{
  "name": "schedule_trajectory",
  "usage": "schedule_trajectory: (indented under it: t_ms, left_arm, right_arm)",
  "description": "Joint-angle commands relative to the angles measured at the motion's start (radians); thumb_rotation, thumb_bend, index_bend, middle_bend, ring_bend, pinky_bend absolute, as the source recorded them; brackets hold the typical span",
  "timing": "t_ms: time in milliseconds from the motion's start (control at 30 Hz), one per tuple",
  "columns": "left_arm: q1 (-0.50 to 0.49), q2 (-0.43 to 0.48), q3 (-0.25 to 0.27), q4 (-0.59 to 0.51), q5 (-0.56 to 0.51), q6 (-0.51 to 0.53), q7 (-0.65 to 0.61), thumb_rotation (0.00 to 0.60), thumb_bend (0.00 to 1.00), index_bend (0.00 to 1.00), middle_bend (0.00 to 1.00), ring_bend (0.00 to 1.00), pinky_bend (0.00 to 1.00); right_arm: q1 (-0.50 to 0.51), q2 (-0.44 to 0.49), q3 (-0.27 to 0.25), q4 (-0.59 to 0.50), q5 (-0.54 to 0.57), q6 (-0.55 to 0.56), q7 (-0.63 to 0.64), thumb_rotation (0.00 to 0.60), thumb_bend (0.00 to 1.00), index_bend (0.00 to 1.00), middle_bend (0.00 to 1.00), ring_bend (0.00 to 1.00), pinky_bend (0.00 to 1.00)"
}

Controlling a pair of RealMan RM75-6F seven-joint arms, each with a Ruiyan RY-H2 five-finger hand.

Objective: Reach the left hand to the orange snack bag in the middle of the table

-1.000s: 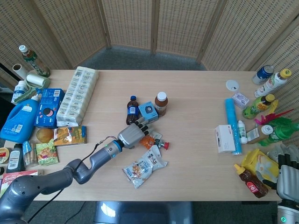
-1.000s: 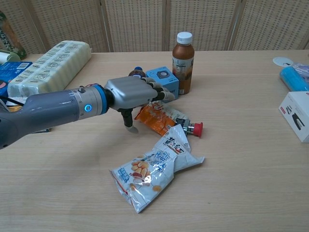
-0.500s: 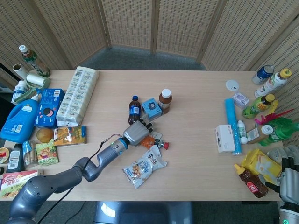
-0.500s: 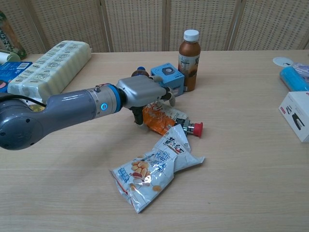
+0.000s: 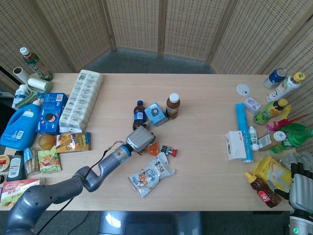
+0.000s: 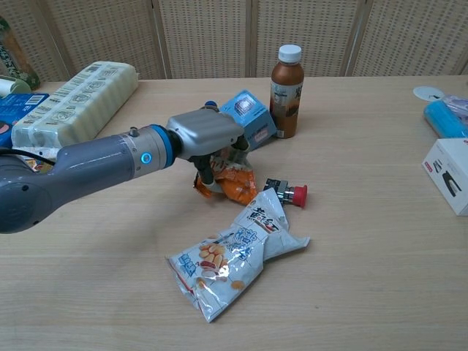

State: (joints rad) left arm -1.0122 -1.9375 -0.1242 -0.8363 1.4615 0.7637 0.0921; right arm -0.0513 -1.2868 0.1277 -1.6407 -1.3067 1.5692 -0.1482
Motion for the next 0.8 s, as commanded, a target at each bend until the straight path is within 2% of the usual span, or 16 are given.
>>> schedule_trajectory:
  t_ms: [33,433,633,800]
  left_arm:
    - [0.055,0.081,0.0,-0.119,-0.002,0.078,-0.029,0.6,0.27,0.59,0.58,0.75,0.36]
    - [0.202,0.396,-0.045,-0.596,-0.055,0.276,0.016,0.6,0.26,0.58,0.57,0.75,0.36]
    - [0.269,0.528,-0.054,-0.78,-0.061,0.364,0.055,0.6,0.26,0.57,0.56,0.74,0.35]
    - [0.317,0.611,-0.054,-0.878,-0.057,0.419,0.062,0.6,0.25,0.57,0.56,0.74,0.35]
  right_arm:
    - [0.01,-0.009,0.001,0.006,-0.001,-0.016,0.0,0.562,0.17,0.0,0.0,0.0,0.0]
    - [0.058,-0.057,0.003,0.041,-0.021,-0.073,0.012,0.564,0.17,0.0,0.0,0.0,0.0]
    - [0.076,-0.07,0.001,0.056,-0.034,-0.093,0.023,0.564,0.17,0.0,0.0,0.0,0.0]
    - [0.087,-0.078,-0.002,0.066,-0.042,-0.104,0.031,0.563,0.17,0.0,0.0,0.0,0.0]
